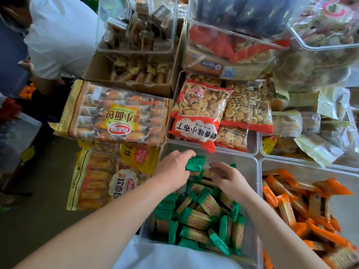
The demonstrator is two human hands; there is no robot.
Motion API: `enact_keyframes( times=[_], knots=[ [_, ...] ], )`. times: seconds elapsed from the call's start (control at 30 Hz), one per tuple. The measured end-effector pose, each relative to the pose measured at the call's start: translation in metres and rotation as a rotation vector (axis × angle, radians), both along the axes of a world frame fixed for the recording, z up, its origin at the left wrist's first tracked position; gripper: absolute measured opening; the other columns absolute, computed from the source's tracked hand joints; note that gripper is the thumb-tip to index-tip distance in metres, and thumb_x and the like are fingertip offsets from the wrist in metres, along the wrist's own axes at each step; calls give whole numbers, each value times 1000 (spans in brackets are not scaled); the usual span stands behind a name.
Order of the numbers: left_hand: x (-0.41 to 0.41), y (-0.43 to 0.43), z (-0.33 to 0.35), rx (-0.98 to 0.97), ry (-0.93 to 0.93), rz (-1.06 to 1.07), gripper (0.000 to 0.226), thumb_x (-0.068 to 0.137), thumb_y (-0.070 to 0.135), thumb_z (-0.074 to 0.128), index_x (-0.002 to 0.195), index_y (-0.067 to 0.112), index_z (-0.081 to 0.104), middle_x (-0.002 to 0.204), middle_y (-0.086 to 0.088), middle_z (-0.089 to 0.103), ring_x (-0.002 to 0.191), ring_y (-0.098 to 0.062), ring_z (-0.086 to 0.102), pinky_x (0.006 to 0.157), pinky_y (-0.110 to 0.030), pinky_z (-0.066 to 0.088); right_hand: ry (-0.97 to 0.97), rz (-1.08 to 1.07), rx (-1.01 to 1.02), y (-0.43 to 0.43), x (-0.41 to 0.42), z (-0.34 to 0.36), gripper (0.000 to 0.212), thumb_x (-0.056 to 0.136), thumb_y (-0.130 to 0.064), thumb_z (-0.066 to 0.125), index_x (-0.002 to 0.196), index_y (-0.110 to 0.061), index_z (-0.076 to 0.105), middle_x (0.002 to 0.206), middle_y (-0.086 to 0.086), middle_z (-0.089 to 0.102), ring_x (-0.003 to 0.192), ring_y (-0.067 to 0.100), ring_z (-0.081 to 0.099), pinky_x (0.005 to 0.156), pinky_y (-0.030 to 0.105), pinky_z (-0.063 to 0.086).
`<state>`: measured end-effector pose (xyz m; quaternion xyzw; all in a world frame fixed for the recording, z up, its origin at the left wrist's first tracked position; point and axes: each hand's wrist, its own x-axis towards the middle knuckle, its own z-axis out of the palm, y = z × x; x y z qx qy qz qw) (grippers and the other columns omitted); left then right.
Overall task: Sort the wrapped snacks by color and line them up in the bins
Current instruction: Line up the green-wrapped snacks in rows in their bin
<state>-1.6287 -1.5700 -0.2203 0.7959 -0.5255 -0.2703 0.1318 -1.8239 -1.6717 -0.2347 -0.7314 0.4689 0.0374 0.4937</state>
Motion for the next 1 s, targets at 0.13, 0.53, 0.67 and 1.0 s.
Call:
enact_keyframes(
  times=[0.13,0.53,0.67,1.0],
  knots=[
    [-5,-2,-7,-59,-171,-110,47,94,18,72,139,26,59,135,5,54,123,-20,50,104,-37,47,-108,-102,33,2,2,1,43,93,-29,75,134,-30,63,116,-12,70,105,1,69,91,23,56],
    [-8,20,11,-145,20,95,42,96,21,72,136,23,59,130,7,50,110,-14,57,93,-29,53,-66,-184,33,13,38,-25,22,89,-29,80,104,-18,69,93,-5,74,83,15,71,67,20,53],
    [-25,47,18,-112,165,167,28,98,22,68,125,25,65,120,13,55,90,-8,61,82,-28,55,32,-28,-111,5,30,-19,22,89,-40,79,99,-21,75,92,-9,75,83,8,69,68,17,51],
    [-51,77,7,35,450,245,27,99,19,65,126,25,67,118,10,61,105,-3,62,97,-29,56,375,486,-227,-11,26,-25,36,95,-42,68,127,-24,67,118,1,72,105,27,68,86,37,58]
  ],
)
